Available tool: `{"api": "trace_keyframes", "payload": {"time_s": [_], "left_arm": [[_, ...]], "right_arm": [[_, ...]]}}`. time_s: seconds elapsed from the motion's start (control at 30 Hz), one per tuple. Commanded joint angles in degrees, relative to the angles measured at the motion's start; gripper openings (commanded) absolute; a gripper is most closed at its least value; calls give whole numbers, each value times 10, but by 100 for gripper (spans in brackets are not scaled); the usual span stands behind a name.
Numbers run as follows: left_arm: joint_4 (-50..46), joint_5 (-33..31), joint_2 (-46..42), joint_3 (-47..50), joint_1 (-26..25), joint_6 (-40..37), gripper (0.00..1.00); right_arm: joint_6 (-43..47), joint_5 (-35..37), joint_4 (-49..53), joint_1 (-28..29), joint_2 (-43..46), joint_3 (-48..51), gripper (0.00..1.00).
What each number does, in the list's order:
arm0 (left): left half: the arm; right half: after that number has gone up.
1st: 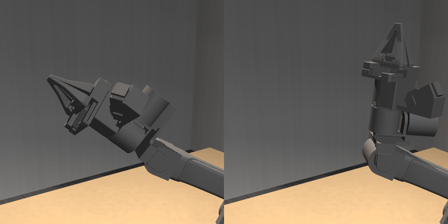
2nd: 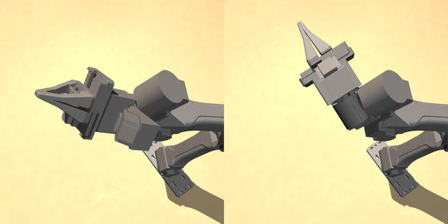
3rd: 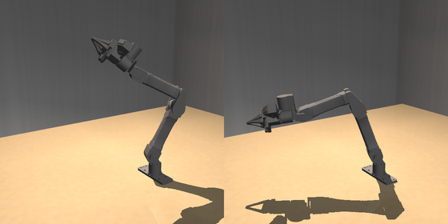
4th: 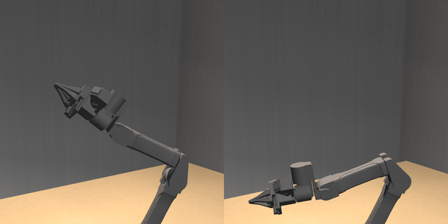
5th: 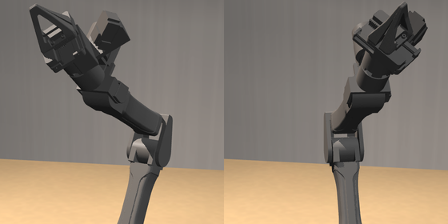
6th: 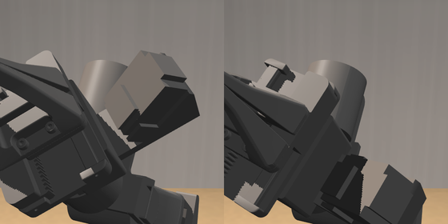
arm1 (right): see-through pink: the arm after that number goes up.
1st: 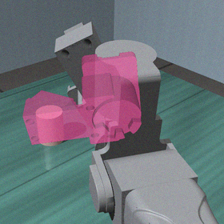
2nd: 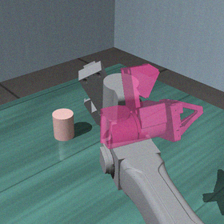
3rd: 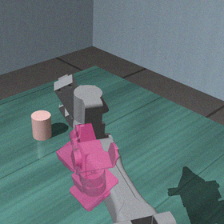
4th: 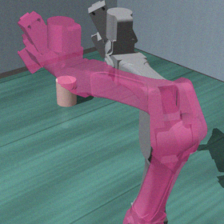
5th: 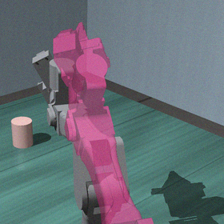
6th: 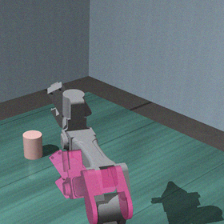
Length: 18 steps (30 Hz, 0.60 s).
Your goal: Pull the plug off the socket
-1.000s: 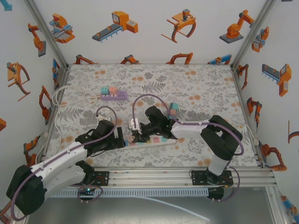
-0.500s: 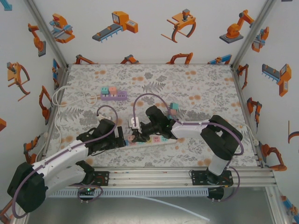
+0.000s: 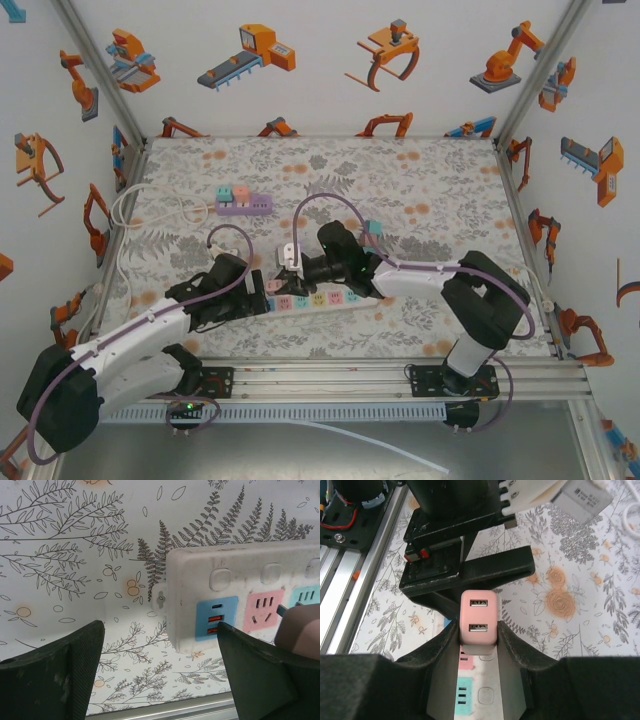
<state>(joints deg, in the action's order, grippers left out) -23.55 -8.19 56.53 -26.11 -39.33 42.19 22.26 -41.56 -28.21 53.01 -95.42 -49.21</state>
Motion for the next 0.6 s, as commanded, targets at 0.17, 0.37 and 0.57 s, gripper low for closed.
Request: {"api": "trace_keyframes", "payload": {"time_s": [0.17, 0.37, 0.57], "left_arm": [[-40, -34, -22, 5, -1, -25, 88], [-30, -18, -67, -18, -3, -76, 93], [4, 39, -112, -31, -9, -119, 95]], "right_arm": [[-33, 52, -33, -5, 45, 7, 19], [-106, 128, -35, -15, 65, -3, 18], [-193, 208, -41, -33, 83, -10, 18]]}}
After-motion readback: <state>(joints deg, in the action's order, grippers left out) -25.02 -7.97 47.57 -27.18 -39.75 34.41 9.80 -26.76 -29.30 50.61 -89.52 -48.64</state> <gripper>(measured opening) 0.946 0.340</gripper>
